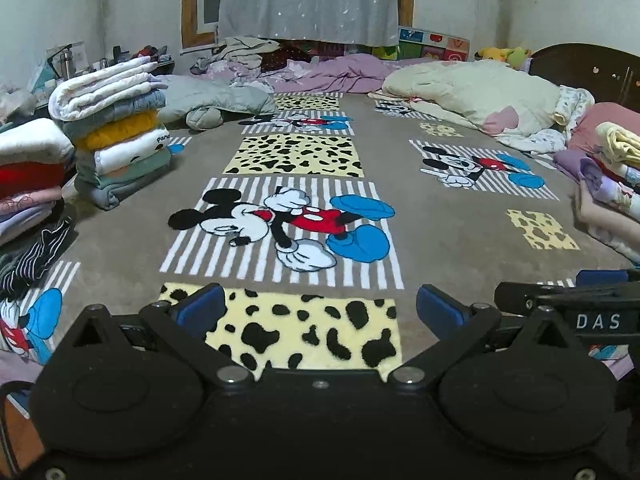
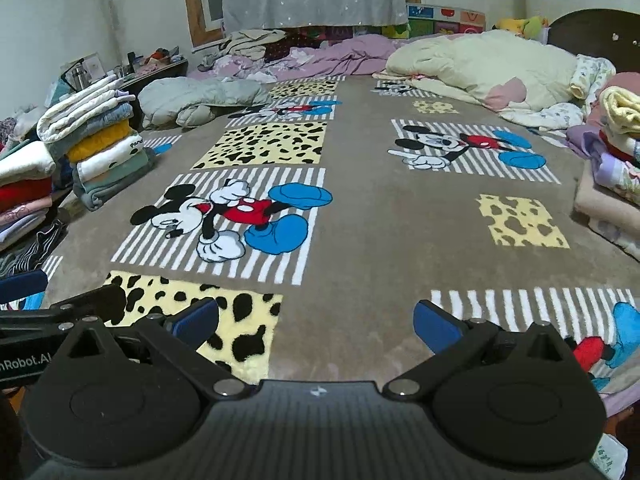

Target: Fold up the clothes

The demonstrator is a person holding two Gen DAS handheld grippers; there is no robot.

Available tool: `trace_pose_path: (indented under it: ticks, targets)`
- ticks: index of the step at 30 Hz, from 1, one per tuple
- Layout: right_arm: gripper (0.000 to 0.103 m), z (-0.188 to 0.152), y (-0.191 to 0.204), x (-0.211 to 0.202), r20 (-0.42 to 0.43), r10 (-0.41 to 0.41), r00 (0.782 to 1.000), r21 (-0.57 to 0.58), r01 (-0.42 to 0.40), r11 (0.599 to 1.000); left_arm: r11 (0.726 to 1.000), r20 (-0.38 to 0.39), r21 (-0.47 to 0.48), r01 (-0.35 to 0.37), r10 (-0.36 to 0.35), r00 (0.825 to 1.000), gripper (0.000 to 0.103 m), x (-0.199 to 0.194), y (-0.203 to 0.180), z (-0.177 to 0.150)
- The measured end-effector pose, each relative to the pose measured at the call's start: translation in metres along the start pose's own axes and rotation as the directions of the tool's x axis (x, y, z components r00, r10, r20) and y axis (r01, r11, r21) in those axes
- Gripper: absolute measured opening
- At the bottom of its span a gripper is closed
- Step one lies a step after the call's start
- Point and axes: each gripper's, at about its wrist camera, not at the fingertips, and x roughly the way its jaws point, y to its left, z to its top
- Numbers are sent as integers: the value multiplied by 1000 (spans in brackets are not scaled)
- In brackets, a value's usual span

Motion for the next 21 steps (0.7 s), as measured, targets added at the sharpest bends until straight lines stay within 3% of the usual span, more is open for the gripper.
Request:
trace_pose_path:
  ticks: [21]
  targets:
    - [103, -9, -3, -2, 1, -2, 1000, -3, 2, 1000, 1000, 11, 3, 7, -7, 1000, 103, -6, -4, -8]
